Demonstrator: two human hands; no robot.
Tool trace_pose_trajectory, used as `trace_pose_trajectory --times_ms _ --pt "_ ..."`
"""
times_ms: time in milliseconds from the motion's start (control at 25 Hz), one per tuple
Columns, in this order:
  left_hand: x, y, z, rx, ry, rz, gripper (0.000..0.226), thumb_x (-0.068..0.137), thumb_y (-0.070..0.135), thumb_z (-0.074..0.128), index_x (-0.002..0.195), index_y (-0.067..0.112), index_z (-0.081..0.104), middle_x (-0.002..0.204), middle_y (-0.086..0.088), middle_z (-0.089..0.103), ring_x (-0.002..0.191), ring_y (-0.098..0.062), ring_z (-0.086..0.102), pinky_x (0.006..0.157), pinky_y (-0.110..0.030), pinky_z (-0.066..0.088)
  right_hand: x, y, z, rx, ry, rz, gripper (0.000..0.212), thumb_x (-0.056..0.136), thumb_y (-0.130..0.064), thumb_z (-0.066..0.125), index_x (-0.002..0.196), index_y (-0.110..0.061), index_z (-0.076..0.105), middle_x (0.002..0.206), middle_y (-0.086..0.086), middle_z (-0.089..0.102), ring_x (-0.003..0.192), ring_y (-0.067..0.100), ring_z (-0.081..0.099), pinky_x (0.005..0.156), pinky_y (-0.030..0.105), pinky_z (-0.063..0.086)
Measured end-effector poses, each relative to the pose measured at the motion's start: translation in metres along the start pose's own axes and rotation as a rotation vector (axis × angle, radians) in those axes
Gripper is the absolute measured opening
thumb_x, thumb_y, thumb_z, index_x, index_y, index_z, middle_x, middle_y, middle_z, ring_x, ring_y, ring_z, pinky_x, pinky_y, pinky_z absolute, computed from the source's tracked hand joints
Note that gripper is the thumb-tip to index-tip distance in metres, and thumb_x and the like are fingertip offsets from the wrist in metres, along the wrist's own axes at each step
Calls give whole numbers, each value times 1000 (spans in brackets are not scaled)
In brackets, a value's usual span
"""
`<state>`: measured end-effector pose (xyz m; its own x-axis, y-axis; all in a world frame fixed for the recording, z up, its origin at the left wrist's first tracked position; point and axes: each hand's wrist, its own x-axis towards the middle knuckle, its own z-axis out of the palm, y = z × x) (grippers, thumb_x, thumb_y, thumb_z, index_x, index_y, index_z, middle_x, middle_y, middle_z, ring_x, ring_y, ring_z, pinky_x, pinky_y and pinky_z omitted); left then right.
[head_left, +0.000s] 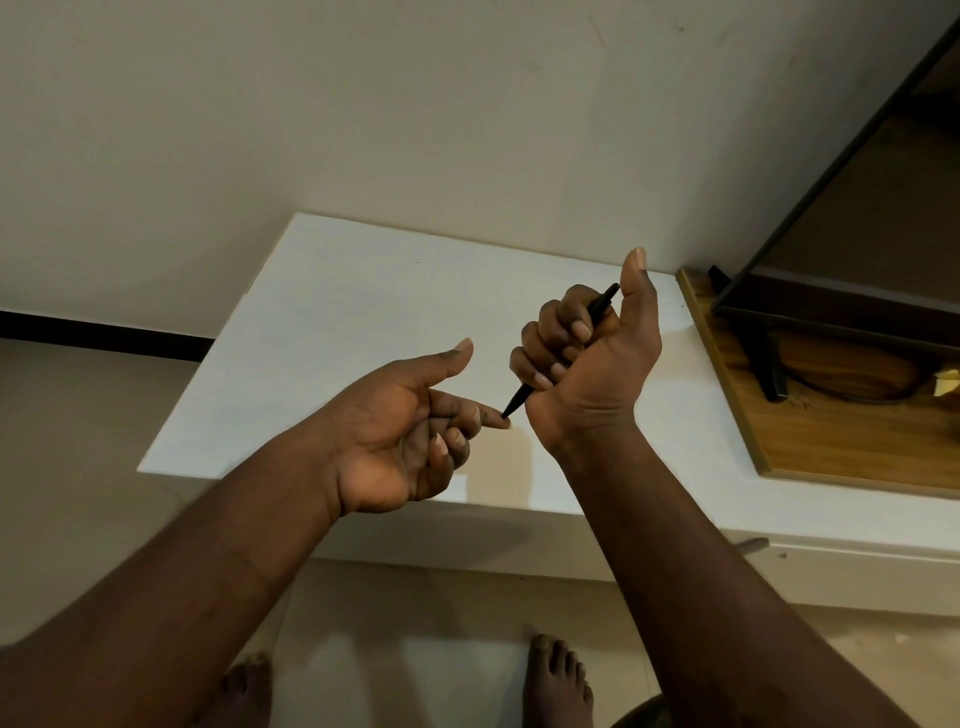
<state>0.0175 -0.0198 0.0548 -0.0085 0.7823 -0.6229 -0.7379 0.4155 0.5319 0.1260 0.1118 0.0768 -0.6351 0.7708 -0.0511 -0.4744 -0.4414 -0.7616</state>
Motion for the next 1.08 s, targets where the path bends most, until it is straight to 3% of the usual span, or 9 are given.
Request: trace_pose_trajectory --times_ms 280,520,720,880,1080 --pt "-9 -3 4 -166 23 -7 68 76 47 80 108 -12 75 73 -1 62 53 -9 54 40 -17 46 -2 3 3 8 -17 -7 72 104 -71 34 59 -16 29 49 -3 22 43 14 11 41 22 16" --pt "-13 -3 4 -166 44 3 63 78 48 78 102 -11 77 71 -2 63 53 -10 55 41 -17 47 -1 6 2 21 -1 10 71 105 -71 32 62 -15 36 51 -3 24 42 11 16 41 23 19" --pt "-9 -5 5 -19 104 80 49 80 42 81 102 -2 80 70 0 63 54 -7 55 40 -18 46 1 14 1 -196 98 51 51 111 -52 42 84 -13 61 59 -1 49 50 13 45 53 28 44" --pt "-6 -9 7 207 347 274 24 83 29 83 96 8 84 68 0 70 50 -7 61 44 -21 49 1 18 1 -462 55 33 32 114 -28 41 106 -15 70 76 -3 76 72 18 75 67 30 59" --pt "-2 -10 10 414 473 458 20 89 36 77 92 17 80 71 3 77 54 -7 67 52 -20 52 -1 20 1 -644 -36 60 29 114 -26 45 113 -19 73 94 -4 83 83 16 80 67 22 60"
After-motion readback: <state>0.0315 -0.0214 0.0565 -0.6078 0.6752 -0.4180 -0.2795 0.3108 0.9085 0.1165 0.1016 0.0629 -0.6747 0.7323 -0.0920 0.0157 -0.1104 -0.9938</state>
